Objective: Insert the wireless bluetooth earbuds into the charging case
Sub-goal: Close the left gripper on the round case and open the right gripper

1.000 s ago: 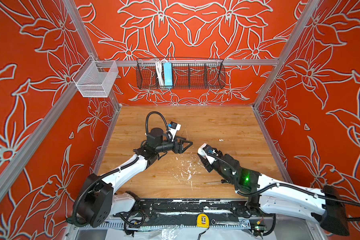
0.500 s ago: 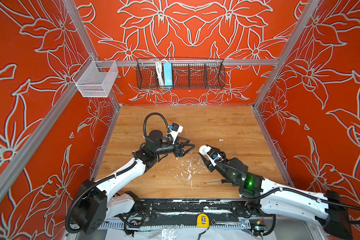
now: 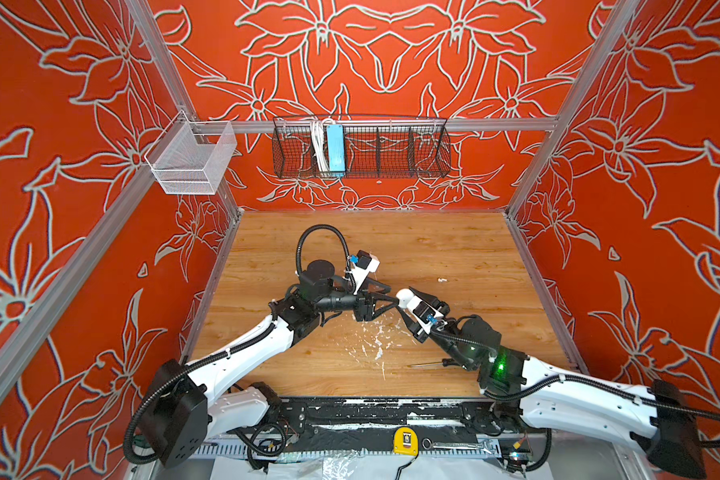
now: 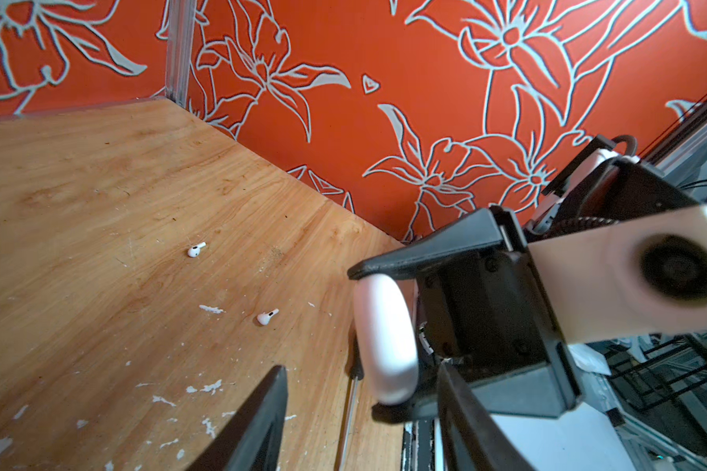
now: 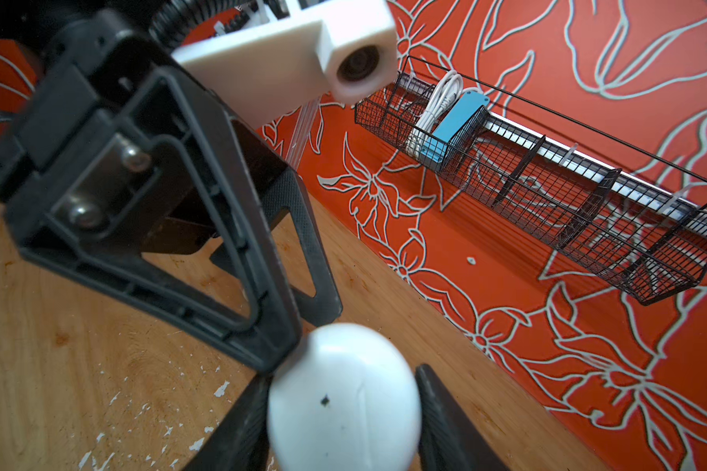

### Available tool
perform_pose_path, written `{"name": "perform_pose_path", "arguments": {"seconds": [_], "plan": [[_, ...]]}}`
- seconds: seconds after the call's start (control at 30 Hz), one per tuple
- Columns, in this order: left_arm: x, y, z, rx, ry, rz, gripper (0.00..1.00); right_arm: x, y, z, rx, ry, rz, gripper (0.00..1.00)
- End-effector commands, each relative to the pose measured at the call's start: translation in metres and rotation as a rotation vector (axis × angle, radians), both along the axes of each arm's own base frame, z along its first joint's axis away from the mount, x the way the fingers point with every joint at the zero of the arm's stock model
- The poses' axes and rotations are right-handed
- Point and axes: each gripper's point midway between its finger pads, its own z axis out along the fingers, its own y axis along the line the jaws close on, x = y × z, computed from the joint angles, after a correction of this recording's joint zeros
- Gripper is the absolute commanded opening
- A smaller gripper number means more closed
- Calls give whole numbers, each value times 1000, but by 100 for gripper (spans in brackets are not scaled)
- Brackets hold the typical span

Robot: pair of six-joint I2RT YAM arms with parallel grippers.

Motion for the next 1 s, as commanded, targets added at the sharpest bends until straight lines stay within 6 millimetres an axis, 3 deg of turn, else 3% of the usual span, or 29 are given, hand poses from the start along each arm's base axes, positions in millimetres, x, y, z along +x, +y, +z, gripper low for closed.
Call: {"name": "perform_pose_path", "arguments": {"seconds": [0.0, 0.47, 0.67, 0.97], "plan": [[-4, -6, 8, 4, -23, -40, 54, -4, 7, 19, 22, -40, 36, 33], [-6, -23, -6, 74, -10, -85, 44, 0, 7, 27, 30, -56, 13, 33], [-4, -27, -11, 92, 0, -89, 26, -1, 8, 28, 34, -61, 18, 33], [-7, -28, -11, 93, -6, -101, 7, 7, 6, 30, 35, -59, -33, 33]]}}
